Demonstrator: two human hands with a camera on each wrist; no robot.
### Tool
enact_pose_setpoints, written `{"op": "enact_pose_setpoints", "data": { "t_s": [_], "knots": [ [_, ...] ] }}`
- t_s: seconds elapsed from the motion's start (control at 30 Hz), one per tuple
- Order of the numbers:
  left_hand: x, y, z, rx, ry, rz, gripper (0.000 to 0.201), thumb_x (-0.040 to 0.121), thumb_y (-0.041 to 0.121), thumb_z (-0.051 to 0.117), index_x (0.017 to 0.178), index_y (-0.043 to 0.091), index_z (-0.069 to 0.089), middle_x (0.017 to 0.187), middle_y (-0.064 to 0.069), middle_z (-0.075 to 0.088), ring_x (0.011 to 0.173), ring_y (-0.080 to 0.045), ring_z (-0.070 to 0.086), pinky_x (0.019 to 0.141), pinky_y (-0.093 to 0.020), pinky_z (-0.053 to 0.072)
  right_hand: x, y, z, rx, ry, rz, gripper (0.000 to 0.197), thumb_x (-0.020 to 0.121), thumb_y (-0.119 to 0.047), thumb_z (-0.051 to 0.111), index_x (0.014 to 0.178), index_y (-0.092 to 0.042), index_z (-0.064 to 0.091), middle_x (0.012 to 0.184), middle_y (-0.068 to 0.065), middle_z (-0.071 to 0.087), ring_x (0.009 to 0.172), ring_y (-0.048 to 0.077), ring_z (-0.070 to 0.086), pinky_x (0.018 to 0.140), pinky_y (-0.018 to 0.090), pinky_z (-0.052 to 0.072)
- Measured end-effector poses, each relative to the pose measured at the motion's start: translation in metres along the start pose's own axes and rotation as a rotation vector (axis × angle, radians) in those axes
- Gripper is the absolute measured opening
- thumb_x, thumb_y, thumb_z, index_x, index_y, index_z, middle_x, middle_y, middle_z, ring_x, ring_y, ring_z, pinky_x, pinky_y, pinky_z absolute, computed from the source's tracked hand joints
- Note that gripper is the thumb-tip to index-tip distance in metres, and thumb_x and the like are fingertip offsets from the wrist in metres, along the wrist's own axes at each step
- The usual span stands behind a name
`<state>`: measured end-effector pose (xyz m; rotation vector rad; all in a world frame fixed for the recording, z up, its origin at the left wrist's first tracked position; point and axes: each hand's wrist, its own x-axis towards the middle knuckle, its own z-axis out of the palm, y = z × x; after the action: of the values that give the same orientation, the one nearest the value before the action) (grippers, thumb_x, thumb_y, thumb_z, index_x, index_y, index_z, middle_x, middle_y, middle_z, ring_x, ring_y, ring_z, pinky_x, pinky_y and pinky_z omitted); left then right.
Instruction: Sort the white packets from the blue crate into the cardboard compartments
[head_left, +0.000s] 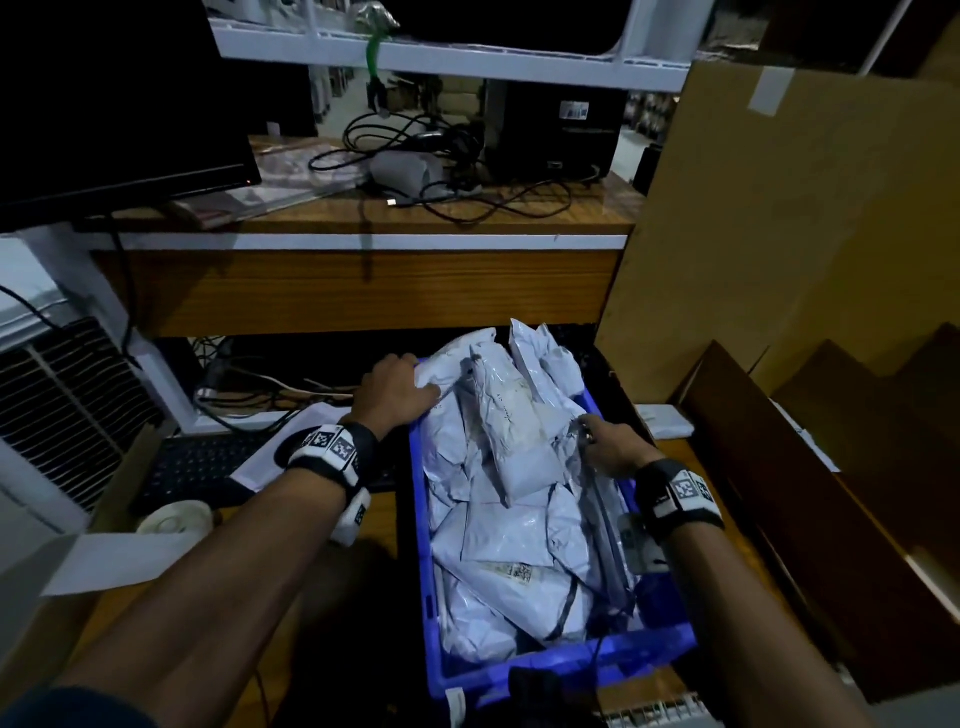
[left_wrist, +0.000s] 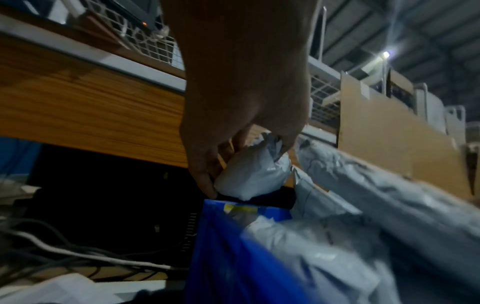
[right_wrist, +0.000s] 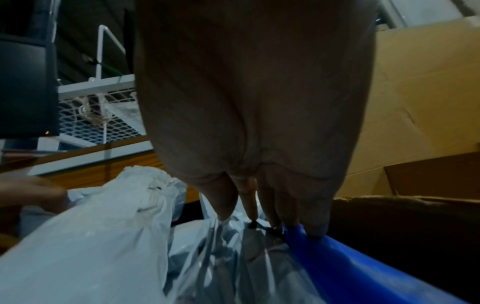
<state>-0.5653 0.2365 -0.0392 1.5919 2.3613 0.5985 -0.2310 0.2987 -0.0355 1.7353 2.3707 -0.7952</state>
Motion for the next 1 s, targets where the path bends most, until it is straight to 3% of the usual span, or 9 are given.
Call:
{"op": "enact_pose_setpoints", "data": {
  "t_s": [0.17,0.23,0.33,0.43,0.5,0.63,0.73,0.87,1.0],
  "knots": [
    [-0.017,0.018,-0.018,-0.298,0.201,0.074,0.036,0.092,0.033,0.073,0.124,0.016,0.069,0.117,-0.011,0.066,0.106,-0.032,0.064,0.085,-0.035,0.048,-0.004,0.005,-0.012,0.226,0.058,-0.021,0.04,0.11,-0.04,0.046,0.142,-0.016,0.053,0.137,0.017,0.062,0.12,0.037,0.061,0.099,0.042,0.05],
    [-0.026,0.027,-0.025,-0.342,0.269,0.244,0.041,0.094,0.028,0.072,0.132,0.018,0.065,0.121,-0.007,0.061,0.108,-0.027,0.061,0.085,-0.032,0.044,-0.007,0.002,-0.018,0.317,0.167,-0.045,0.039,0.111,-0.046,0.042,0.123,-0.014,0.061,0.131,0.02,0.066,0.114,0.035,0.062,0.096,0.042,0.049],
    [-0.04,0.043,-0.034,-0.381,0.268,0.505,0.049,0.094,0.017,0.073,0.14,0.02,0.059,0.128,-0.001,0.056,0.118,-0.019,0.056,0.094,-0.03,0.042,-0.028,-0.018,-0.038,0.727,0.25,-0.063,0.073,0.103,-0.076,0.028,0.111,-0.016,0.069,0.123,0.015,0.073,0.113,0.034,0.066,0.095,0.044,0.051],
    [-0.048,0.054,-0.038,-0.328,0.286,0.631,0.054,0.088,0.001,0.069,0.137,0.017,0.058,0.13,-0.003,0.057,0.121,-0.021,0.049,0.099,-0.036,0.042,-0.044,-0.023,-0.058,1.359,-0.049,-0.073,0.103,0.086,-0.095,0.02,0.132,-0.012,0.061,0.128,0.02,0.073,0.118,0.045,0.07,0.092,0.052,0.063],
    [-0.051,0.057,-0.041,-0.312,0.31,0.685,0.059,0.081,-0.007,0.065,0.135,0.016,0.058,0.128,-0.004,0.059,0.116,-0.021,0.048,0.096,-0.039,0.042,-0.056,-0.023,-0.068,1.485,-0.195,-0.107,0.115,0.081,-0.099,0.024,0.141,-0.007,0.055,0.136,0.026,0.067,0.124,0.05,0.065,0.094,0.056,0.059],
    [-0.055,0.06,-0.039,-0.248,0.34,0.787,0.059,0.083,-0.008,0.069,0.137,0.013,0.058,0.131,-0.005,0.059,0.117,-0.025,0.052,0.097,-0.037,0.042,-0.064,-0.03,-0.069,1.433,-0.274,-0.132,0.115,0.078,-0.101,0.033,0.146,-0.01,0.055,0.138,0.024,0.066,0.127,0.049,0.063,0.092,0.063,0.06],
    [-0.057,0.063,-0.035,-0.209,0.342,0.728,0.064,0.082,-0.011,0.066,0.141,0.014,0.057,0.135,-0.005,0.058,0.12,-0.029,0.053,0.099,-0.041,0.045,-0.065,-0.036,-0.068,1.296,-0.221,-0.194,0.098,0.082,-0.096,0.043,0.144,-0.022,0.061,0.139,0.01,0.069,0.127,0.041,0.066,0.099,0.063,0.057],
    [-0.054,0.063,-0.046,-0.165,0.434,0.557,0.075,0.072,-0.014,0.058,0.14,0.017,0.057,0.136,-0.005,0.057,0.12,-0.031,0.054,0.098,-0.047,0.05,-0.066,-0.053,-0.059,0.877,-0.106,-0.334,0.04,0.101,-0.051,0.066,0.14,-0.043,0.06,0.145,-0.009,0.061,0.129,0.015,0.062,0.108,0.043,0.052],
    [-0.05,0.056,-0.056,-0.082,0.471,0.515,0.071,0.075,-0.01,0.059,0.139,0.021,0.057,0.138,-0.001,0.055,0.121,-0.029,0.052,0.094,-0.046,0.053,-0.037,-0.055,-0.032,0.244,-0.085,-0.416,0.05,0.107,-0.028,0.062,0.155,-0.032,0.049,0.156,0.001,0.051,0.143,0.018,0.05,0.107,0.033,0.047]
  ]
}}
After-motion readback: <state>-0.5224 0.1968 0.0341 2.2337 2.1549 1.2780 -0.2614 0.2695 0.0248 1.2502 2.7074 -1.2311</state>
